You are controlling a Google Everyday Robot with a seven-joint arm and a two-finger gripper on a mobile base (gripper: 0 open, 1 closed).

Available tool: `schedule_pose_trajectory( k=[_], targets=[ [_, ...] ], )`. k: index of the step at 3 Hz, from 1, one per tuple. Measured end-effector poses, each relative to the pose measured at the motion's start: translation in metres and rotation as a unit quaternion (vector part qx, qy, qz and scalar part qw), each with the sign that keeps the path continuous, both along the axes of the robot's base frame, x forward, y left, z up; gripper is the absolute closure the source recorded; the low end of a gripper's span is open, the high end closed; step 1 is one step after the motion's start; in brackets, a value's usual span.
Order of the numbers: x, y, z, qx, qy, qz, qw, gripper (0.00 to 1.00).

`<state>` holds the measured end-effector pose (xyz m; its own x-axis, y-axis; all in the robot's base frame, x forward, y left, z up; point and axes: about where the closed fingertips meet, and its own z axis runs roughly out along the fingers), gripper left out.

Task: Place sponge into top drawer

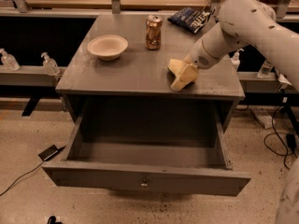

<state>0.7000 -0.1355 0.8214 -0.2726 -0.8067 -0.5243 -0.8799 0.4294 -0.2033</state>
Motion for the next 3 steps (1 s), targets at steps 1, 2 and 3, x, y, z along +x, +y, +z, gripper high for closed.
schedule_pose_trajectory(
  k=[1,2,3],
  targets=[
    [0.000,0.000,0.000,0.000,0.000,0.000,1.0000,0.90],
    [0.000,0.000,0.001,0.000,-0.001,0.000,1.0000,1.00],
    [-0.012,-0.001,0.019,0.004,-0.027,0.011,0.9995,1.00]
  ],
)
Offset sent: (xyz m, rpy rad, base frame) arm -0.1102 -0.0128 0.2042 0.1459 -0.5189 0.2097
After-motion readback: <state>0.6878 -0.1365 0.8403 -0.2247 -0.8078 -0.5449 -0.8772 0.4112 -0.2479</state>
